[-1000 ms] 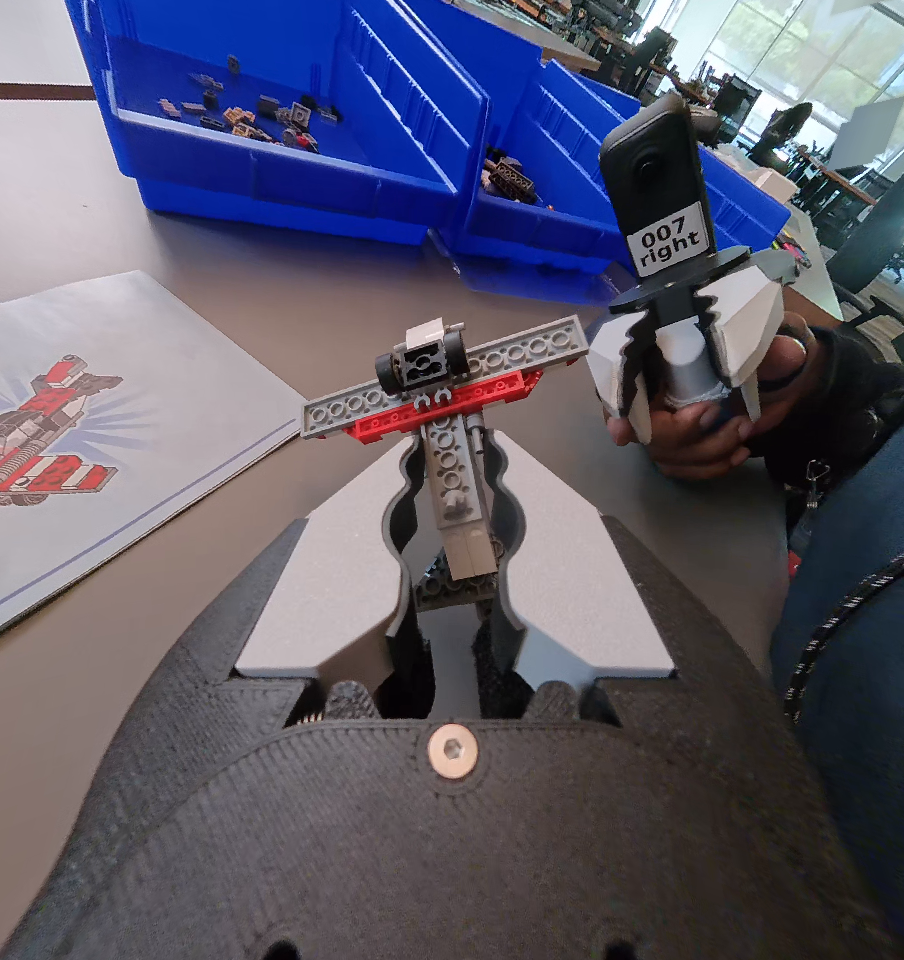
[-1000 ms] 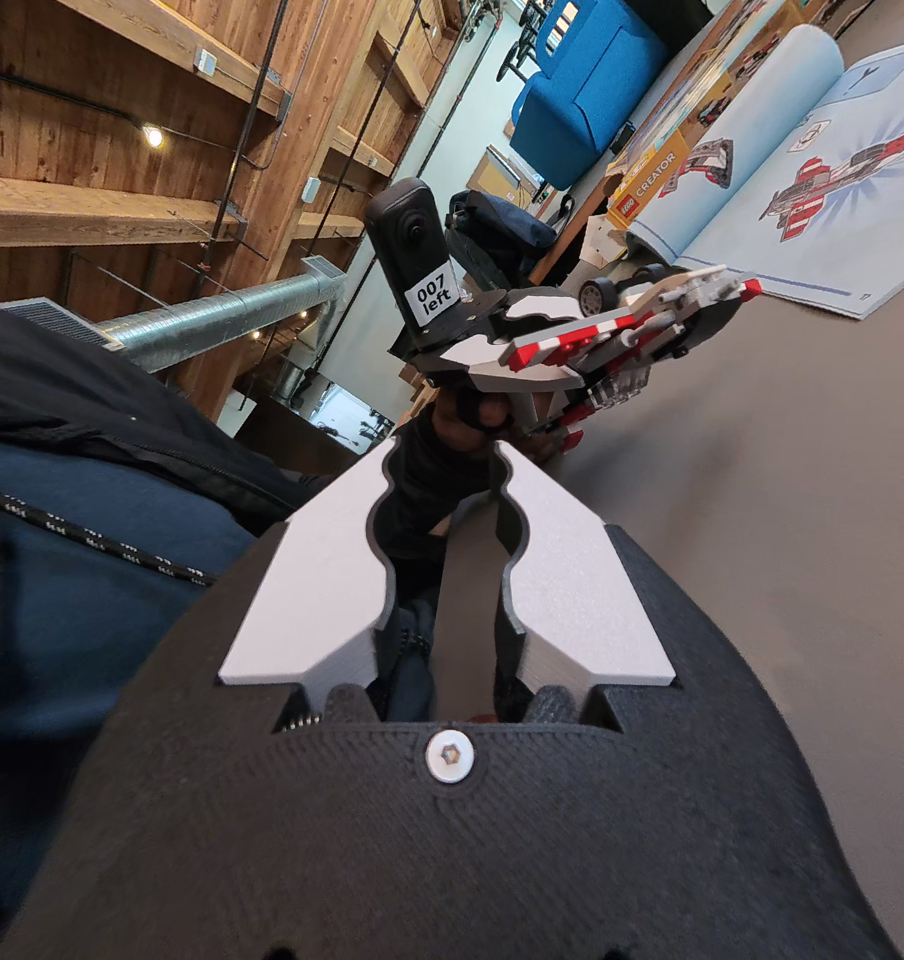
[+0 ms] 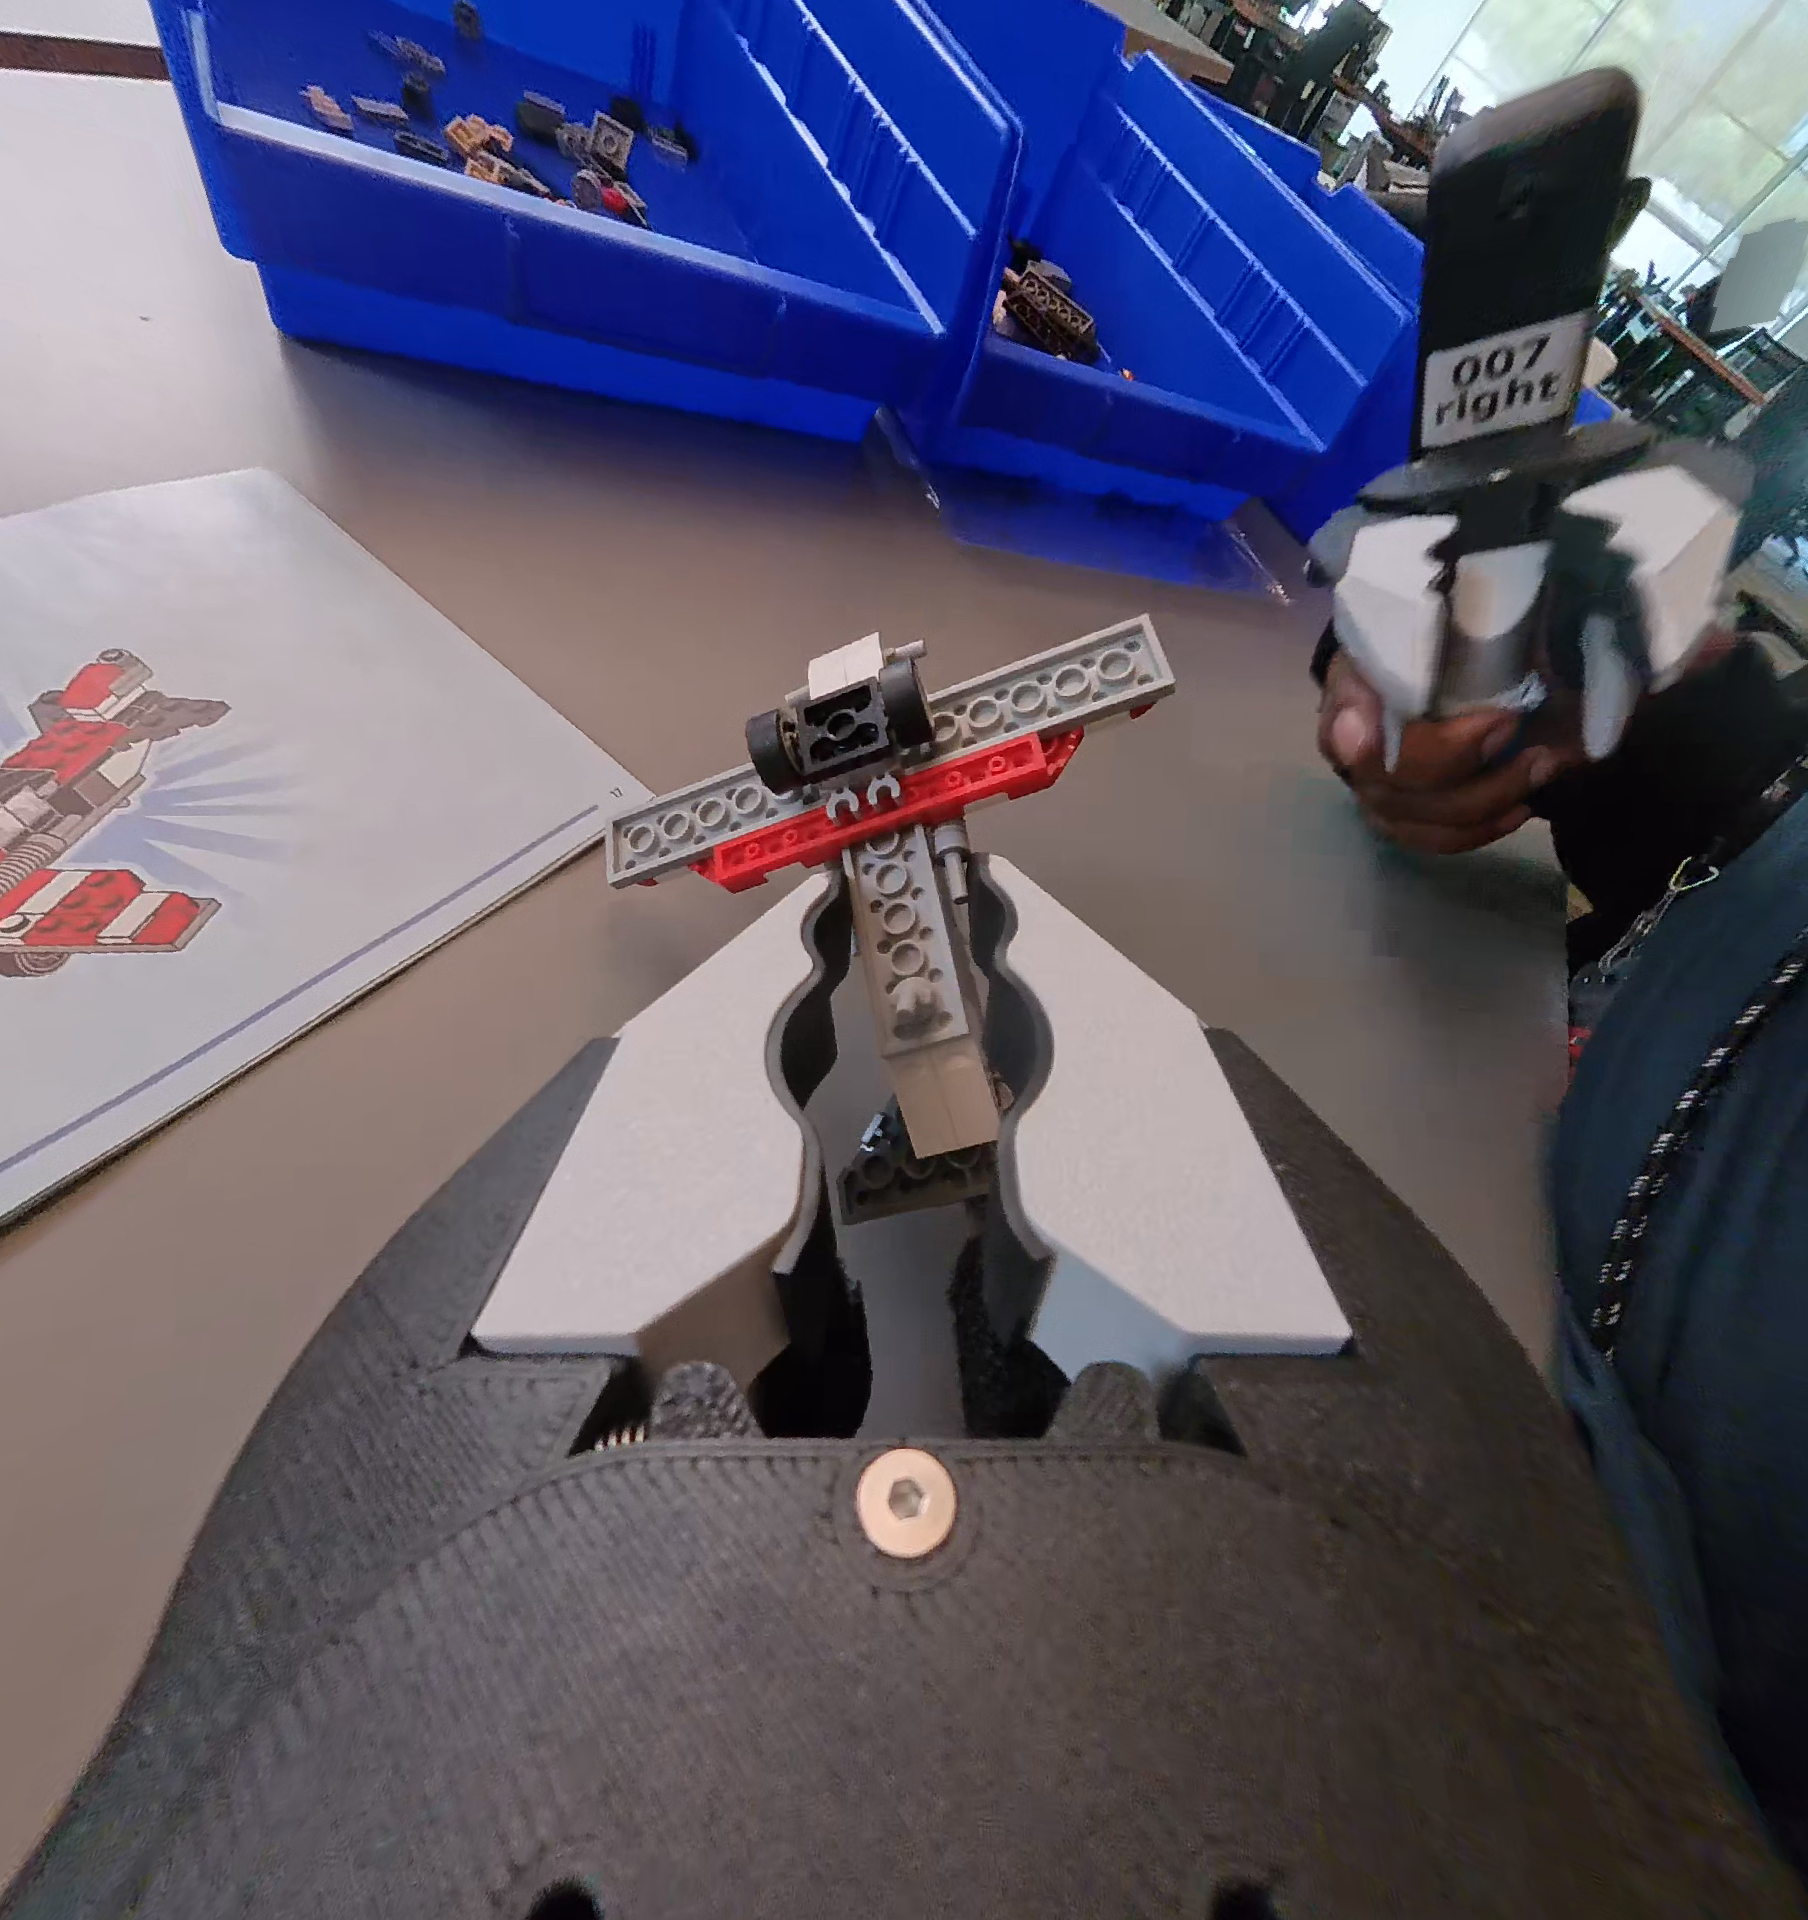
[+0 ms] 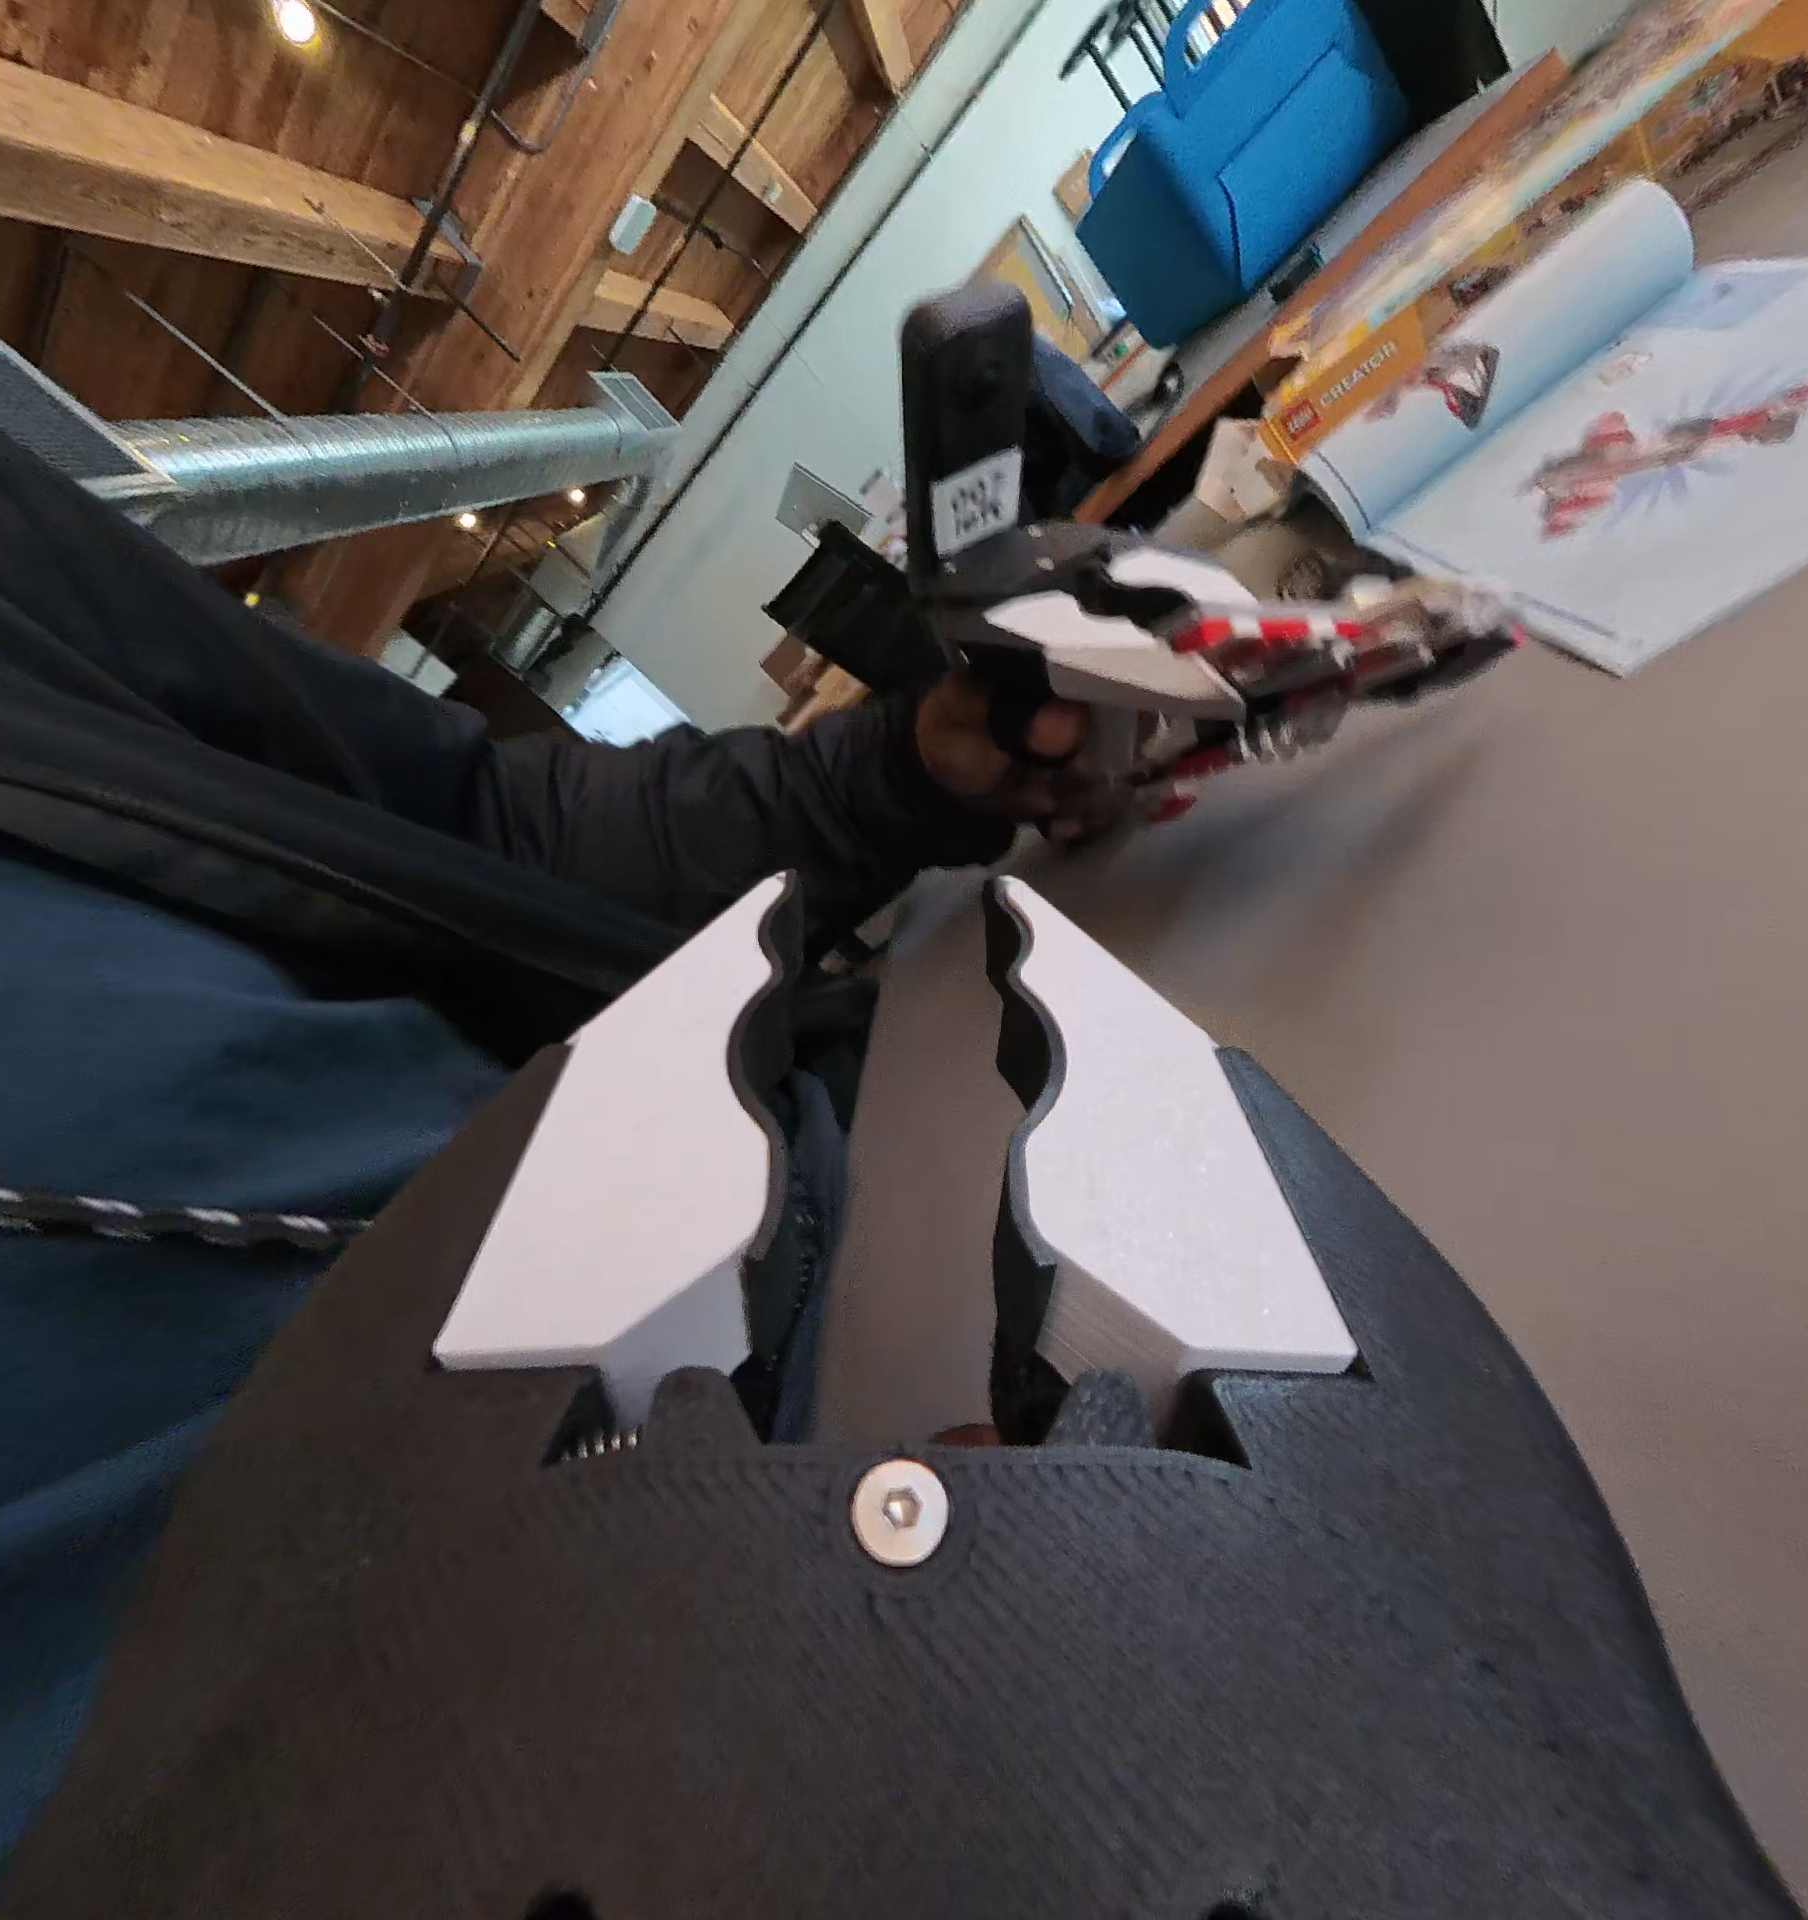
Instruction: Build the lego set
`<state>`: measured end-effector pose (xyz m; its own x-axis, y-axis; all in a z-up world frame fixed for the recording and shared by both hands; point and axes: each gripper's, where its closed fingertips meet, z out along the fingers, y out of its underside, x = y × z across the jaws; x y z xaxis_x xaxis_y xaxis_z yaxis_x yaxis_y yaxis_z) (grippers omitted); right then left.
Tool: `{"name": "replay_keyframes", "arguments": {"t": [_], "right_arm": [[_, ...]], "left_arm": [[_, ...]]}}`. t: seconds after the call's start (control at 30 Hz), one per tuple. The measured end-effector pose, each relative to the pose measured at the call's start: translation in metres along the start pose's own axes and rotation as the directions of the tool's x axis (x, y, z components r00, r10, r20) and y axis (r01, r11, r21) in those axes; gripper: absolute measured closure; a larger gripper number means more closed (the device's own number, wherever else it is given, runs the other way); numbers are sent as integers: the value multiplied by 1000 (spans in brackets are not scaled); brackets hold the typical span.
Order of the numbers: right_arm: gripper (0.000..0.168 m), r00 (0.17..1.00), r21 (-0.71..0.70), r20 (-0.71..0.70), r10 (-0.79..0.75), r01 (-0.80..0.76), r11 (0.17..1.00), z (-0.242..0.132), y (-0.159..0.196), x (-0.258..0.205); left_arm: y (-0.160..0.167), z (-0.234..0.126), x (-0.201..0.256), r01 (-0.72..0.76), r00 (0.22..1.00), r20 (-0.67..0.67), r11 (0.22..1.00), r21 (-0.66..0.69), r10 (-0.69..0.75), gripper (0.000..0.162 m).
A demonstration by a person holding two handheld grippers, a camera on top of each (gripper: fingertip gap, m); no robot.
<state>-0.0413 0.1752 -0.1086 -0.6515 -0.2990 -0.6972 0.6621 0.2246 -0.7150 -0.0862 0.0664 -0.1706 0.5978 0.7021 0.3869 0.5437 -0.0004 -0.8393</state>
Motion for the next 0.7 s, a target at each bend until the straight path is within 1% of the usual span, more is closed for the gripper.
{"name": "replay_keyframes", "arguments": {"t": [0.07,0.17,0.23,0.33,0.47,0.53,0.6,0.67,0.7], "right_arm": [[131,997,-64,-69,39,-43,997,-6,16,16],[131,992,-10,-99,-74,73,997,-11,2,10],[131,994,2,-92,-55,55,998,-12,2,9],[130,995,-31,-98,-4,1,1000,-12,12,14],[130,994,-20,-104,-44,42,999,-12,9,12],[131,992,-1,-104,-66,66,998,-12,4,9],[131,988,54,-99,-118,124,991,-15,-11,-2],[132,977,125,-103,-189,201,972,-27,-31,-24],[133,967,132,-108,-232,245,961,-39,-35,-37]], "left_arm": [[0,0,0,3,1000,-1,1000,2,-3,140],[1,0,0,-3,1000,4,1000,-4,3,140],[2,2,0,-1,1000,-4,1000,-18,0,140],[4,3,1,-2,1000,-9,999,-32,2,139],[6,5,2,-18,1000,-10,999,-47,17,139],[7,5,4,-24,1000,-21,998,-53,23,139],[6,5,5,-27,999,-28,998,-49,25,140],[4,3,7,-36,999,-32,999,-32,35,140],[3,2,8,-43,999,-32,999,-23,42,140]]}}
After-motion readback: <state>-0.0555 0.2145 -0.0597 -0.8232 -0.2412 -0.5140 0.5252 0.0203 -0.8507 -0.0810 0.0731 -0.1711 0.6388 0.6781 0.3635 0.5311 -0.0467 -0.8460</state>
